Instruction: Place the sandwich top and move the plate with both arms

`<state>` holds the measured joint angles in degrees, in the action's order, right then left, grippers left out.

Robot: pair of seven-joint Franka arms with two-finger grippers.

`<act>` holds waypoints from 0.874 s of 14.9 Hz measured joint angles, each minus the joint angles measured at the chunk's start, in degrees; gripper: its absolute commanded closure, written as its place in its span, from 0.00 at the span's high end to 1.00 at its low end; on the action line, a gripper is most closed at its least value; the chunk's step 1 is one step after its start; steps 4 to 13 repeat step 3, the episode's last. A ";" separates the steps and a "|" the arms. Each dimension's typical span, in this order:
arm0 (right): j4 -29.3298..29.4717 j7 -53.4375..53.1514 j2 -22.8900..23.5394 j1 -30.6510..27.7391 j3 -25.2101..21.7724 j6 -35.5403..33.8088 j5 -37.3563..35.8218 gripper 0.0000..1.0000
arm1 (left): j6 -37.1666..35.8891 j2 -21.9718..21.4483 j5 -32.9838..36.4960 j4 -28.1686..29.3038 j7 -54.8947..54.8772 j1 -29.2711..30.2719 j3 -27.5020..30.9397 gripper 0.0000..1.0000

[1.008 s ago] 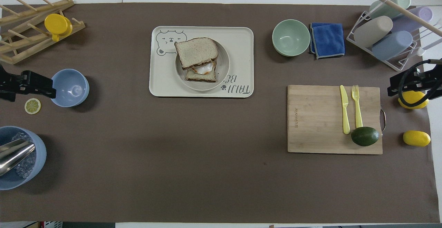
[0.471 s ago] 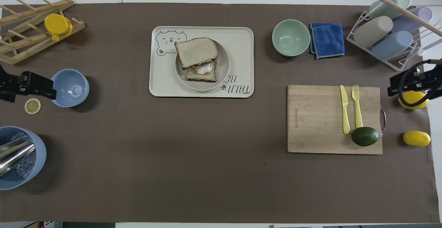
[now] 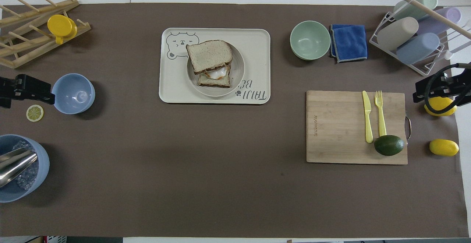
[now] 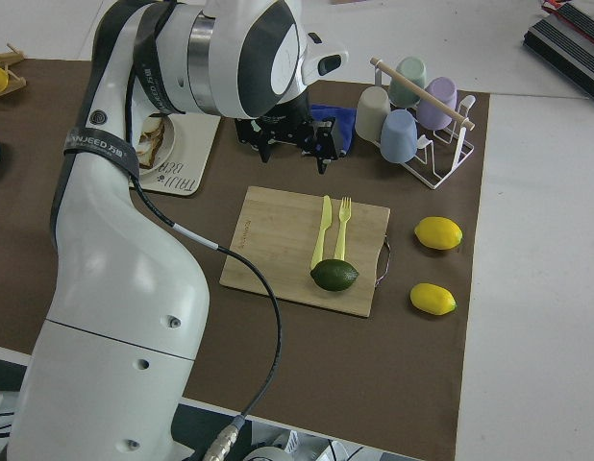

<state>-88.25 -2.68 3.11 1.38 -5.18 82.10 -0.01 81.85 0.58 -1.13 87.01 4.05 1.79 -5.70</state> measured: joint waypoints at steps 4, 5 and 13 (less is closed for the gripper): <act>0.00 0.00 0.00 0.00 0.00 0.00 0.00 1.00 | 1.86 0.01 0.00 0.00 -0.28 0.00 -0.02 1.00; 0.00 0.00 0.00 0.00 0.00 0.00 0.00 1.00 | 1.86 0.01 0.00 0.00 -0.28 0.00 -0.02 1.00; 0.00 0.00 0.00 0.00 0.00 0.00 0.00 1.00 | 1.86 0.01 0.00 0.00 -0.28 0.00 -0.02 1.00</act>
